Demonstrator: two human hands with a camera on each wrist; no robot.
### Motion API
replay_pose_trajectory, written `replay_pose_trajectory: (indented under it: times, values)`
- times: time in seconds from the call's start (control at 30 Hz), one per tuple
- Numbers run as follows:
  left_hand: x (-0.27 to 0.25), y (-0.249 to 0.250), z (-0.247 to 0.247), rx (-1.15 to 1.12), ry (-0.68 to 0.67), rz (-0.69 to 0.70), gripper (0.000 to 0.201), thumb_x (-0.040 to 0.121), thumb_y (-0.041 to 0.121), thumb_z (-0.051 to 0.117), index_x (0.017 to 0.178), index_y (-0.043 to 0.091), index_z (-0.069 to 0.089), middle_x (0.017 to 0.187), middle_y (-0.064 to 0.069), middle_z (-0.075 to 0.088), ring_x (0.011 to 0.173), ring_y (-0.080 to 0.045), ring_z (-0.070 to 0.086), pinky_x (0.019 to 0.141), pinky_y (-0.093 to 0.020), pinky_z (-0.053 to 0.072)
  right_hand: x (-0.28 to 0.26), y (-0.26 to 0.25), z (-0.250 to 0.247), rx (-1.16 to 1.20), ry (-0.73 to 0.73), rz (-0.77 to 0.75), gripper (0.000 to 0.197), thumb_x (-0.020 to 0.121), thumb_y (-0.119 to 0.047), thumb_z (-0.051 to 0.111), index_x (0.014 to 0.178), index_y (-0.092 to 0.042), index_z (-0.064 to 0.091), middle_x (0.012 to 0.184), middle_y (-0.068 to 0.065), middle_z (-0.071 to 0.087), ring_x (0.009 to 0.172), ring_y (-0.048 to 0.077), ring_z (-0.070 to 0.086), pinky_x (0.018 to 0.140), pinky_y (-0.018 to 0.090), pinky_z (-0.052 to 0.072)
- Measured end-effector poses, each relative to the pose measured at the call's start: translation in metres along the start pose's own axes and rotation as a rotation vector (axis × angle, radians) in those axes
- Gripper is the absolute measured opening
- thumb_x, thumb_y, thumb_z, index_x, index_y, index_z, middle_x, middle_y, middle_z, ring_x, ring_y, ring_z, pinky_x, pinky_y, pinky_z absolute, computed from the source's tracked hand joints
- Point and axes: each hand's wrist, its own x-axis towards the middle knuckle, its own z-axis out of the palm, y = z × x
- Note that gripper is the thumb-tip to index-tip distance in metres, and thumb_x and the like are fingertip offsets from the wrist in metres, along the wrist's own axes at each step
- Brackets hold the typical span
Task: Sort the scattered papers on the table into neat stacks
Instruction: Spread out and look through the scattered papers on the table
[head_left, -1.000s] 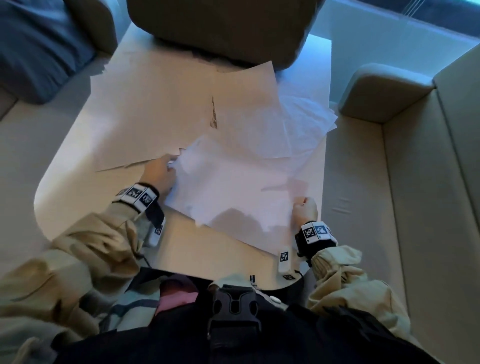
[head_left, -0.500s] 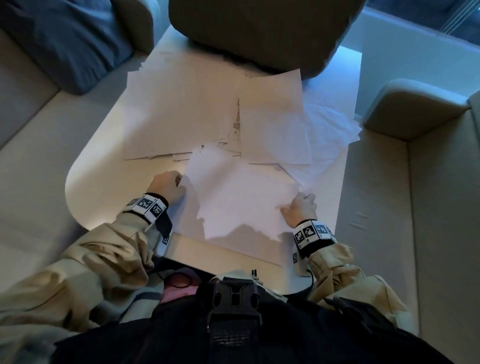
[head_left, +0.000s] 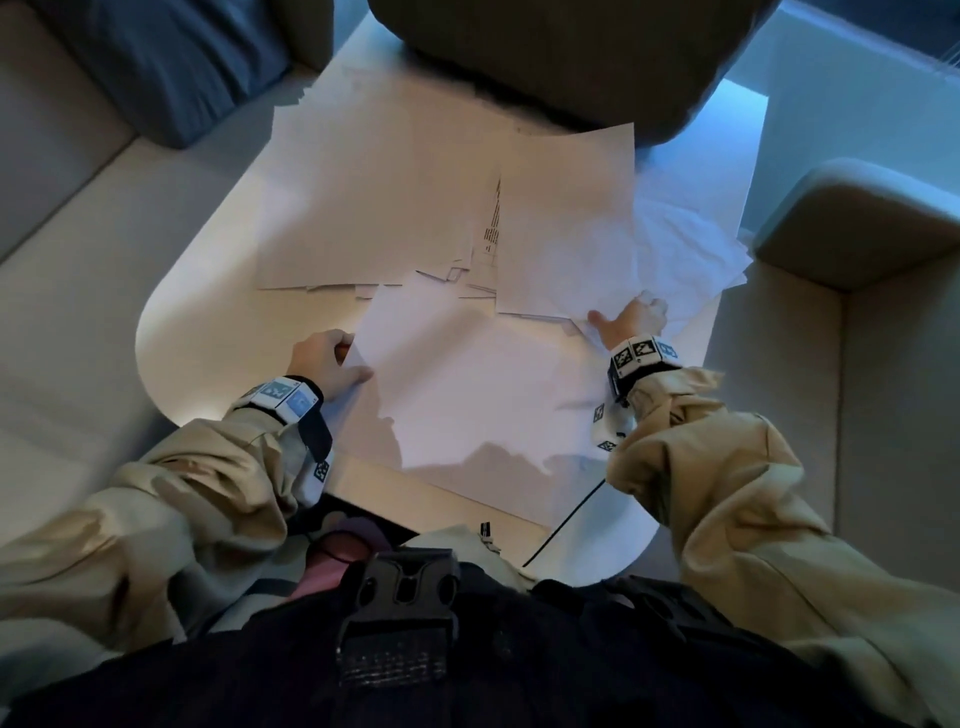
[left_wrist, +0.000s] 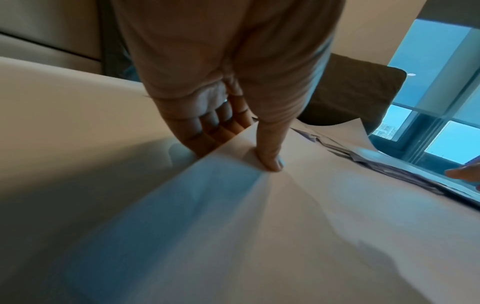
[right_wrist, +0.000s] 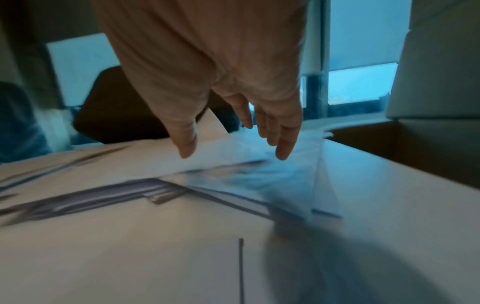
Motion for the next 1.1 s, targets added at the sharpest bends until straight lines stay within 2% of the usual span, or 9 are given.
replay_pose_trajectory:
  times: [0.1, 0.2, 0.27, 0.33, 0.43, 0.6, 0.73, 0.9, 1.1]
  values:
    - [0.0, -0.002, 0.0, -0.031, -0.005, -0.014, 0.045, 0.072, 0.023, 0.08, 0.109, 0.004, 0.062, 0.101, -0.011, 0.065, 0.089, -0.023, 0.057, 0.08, -0.027, 0.043, 0.007, 0.007, 0.004, -0.027, -0.028, 0.129, 0.099, 0.073, -0.057, 0.07, 0.139, 0.006, 0.032, 0.144, 0.019, 0.031, 0.136, 0.032, 0.026, 0.112, 0.038, 0.021]
    - [0.0, -0.003, 0.0, -0.062, -0.003, -0.031, 0.045, 0.072, 0.023, 0.081, 0.109, 0.005, 0.063, 0.101, -0.009, 0.066, 0.09, -0.022, 0.058, 0.082, -0.027, 0.045, 0.01, 0.014, 0.009, 0.025, -0.039, 0.229, 0.102, 0.066, -0.059, 0.074, 0.139, 0.001, 0.033, 0.14, 0.017, 0.035, 0.132, 0.033, 0.035, 0.107, 0.042, 0.032]
    - [-0.001, -0.005, 0.001, -0.086, 0.0, -0.038, 0.044, 0.071, 0.023, 0.081, 0.108, 0.006, 0.064, 0.1, -0.008, 0.067, 0.092, -0.023, 0.061, 0.085, -0.03, 0.049, 0.019, 0.019, 0.013, 0.101, -0.061, 0.26, 0.109, 0.051, -0.067, 0.073, 0.134, -0.004, 0.04, 0.134, 0.016, 0.046, 0.122, 0.033, 0.048, 0.101, 0.044, 0.043]
    - [-0.002, -0.005, 0.002, -0.119, 0.007, -0.047, 0.044, 0.071, 0.023, 0.081, 0.108, 0.007, 0.064, 0.099, -0.008, 0.068, 0.093, -0.024, 0.063, 0.087, -0.034, 0.051, 0.032, 0.025, 0.02, 0.167, -0.068, 0.281, 0.119, 0.041, -0.078, 0.066, 0.132, -0.005, 0.044, 0.132, 0.015, 0.051, 0.12, 0.033, 0.05, 0.099, 0.046, 0.044]
    - [-0.006, -0.003, 0.004, -0.134, 0.04, -0.053, 0.039, 0.073, 0.021, 0.08, 0.105, 0.008, 0.064, 0.096, -0.006, 0.068, 0.09, -0.022, 0.062, 0.084, -0.03, 0.05, 0.029, 0.014, 0.019, 0.152, -0.035, 0.307, 0.121, 0.054, -0.085, 0.061, 0.136, 0.001, 0.037, 0.137, 0.018, 0.04, 0.131, 0.036, 0.036, 0.109, 0.049, 0.031]
    - [-0.014, 0.001, 0.007, -0.118, 0.077, -0.048, 0.037, 0.076, 0.021, 0.077, 0.107, 0.007, 0.062, 0.092, -0.005, 0.063, 0.084, -0.018, 0.055, 0.076, -0.026, 0.044, 0.013, -0.006, 0.018, -0.032, 0.028, 0.294, 0.113, 0.042, -0.076, 0.071, 0.124, -0.003, 0.045, 0.132, 0.018, 0.041, 0.126, 0.036, 0.039, 0.109, 0.053, 0.028]
    - [-0.013, 0.0, 0.007, -0.113, 0.065, -0.05, 0.04, 0.077, 0.021, 0.076, 0.112, 0.007, 0.061, 0.094, -0.005, 0.061, 0.085, -0.018, 0.053, 0.077, -0.027, 0.044, 0.023, -0.021, 0.013, -0.107, -0.029, 0.234, 0.067, 0.054, -0.057, 0.07, 0.105, -0.013, 0.064, 0.115, 0.013, 0.048, 0.113, 0.03, 0.041, 0.098, 0.039, 0.036]
    - [-0.014, 0.0, 0.008, -0.134, 0.076, -0.054, 0.037, 0.077, 0.021, 0.076, 0.109, 0.008, 0.061, 0.091, -0.001, 0.059, 0.085, -0.017, 0.053, 0.075, -0.025, 0.042, 0.021, -0.018, 0.006, -0.049, 0.016, 0.332, 0.118, 0.044, -0.071, 0.078, 0.128, -0.002, 0.035, 0.132, 0.017, 0.039, 0.127, 0.032, 0.036, 0.111, 0.051, 0.024]
    - [-0.013, -0.002, 0.009, -0.148, 0.075, -0.053, 0.034, 0.077, 0.022, 0.076, 0.105, 0.009, 0.061, 0.087, 0.0, 0.058, 0.08, -0.015, 0.05, 0.072, -0.025, 0.04, 0.029, -0.012, 0.006, -0.033, -0.017, 0.229, 0.109, 0.047, -0.063, 0.081, 0.127, -0.004, 0.038, 0.125, 0.012, 0.044, 0.12, 0.031, 0.044, 0.102, 0.043, 0.04]
